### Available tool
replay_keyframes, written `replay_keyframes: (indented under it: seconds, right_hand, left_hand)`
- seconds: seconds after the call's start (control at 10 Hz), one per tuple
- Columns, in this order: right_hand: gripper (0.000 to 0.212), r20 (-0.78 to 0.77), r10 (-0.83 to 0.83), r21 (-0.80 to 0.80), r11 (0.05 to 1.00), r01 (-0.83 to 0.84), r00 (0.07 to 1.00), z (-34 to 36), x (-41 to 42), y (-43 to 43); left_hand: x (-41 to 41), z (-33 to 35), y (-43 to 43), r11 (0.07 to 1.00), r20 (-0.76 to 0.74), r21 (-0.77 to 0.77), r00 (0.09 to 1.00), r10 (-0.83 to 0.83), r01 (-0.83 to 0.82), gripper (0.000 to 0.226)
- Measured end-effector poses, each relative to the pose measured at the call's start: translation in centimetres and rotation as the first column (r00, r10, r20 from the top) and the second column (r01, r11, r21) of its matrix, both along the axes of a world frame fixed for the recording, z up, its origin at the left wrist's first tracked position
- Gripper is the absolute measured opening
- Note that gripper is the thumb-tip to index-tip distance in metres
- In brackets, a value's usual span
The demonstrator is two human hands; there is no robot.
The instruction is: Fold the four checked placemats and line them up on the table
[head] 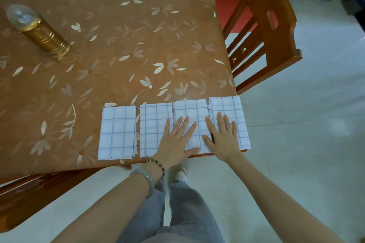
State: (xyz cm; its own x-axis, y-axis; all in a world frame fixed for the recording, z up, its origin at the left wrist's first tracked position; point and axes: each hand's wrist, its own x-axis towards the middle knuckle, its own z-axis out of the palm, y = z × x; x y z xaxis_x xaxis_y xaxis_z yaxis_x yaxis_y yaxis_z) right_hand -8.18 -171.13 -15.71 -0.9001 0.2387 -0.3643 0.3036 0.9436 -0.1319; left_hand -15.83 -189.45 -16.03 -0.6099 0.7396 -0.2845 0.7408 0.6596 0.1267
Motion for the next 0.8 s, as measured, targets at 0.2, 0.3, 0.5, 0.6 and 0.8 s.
replay_keyframes:
  seconds: [0.2, 0.3, 0.5, 0.6, 0.8]
  right_hand:
    - [0.076, 0.009, 0.036, 0.028, 0.999, -0.036, 0.999, -0.5, 0.5, -1.1]
    - [0.077, 0.016, 0.025, 0.022, 0.999, -0.025, 1.000, -0.2, 0.3, -1.5]
    - [0.085, 0.051, 0.043, 0.011, 0.999, -0.044, 0.998, 0.1, 0.2, -1.9]
    - [0.083, 0.062, 0.041, 0.012, 0.999, -0.042, 0.997, 0.2, -0.1, -1.8]
    - [0.079, 0.041, 0.033, -0.009, 0.999, -0.033, 0.999, 2.1, -1.4, -1.7]
  left_hand:
    - [0.2, 0.2, -2.7, 0.912, -0.068, 0.009, 0.910, 0.410, -0.410, 0.081]
    - [-0.3, 0.2, -4.6, 0.862, -0.055, -0.041, 0.862, 0.503, -0.506, 0.084]
    - [-0.5, 0.0, -6.5, 0.872, 0.000, -0.086, 0.875, 0.484, -0.482, 0.094]
    - [-0.8, -0.4, -6.6, 0.868, 0.013, -0.089, 0.871, 0.491, -0.488, 0.097]
    - [-1.3, 0.5, -6.4, 0.885, 0.006, -0.082, 0.887, 0.461, -0.459, 0.091]
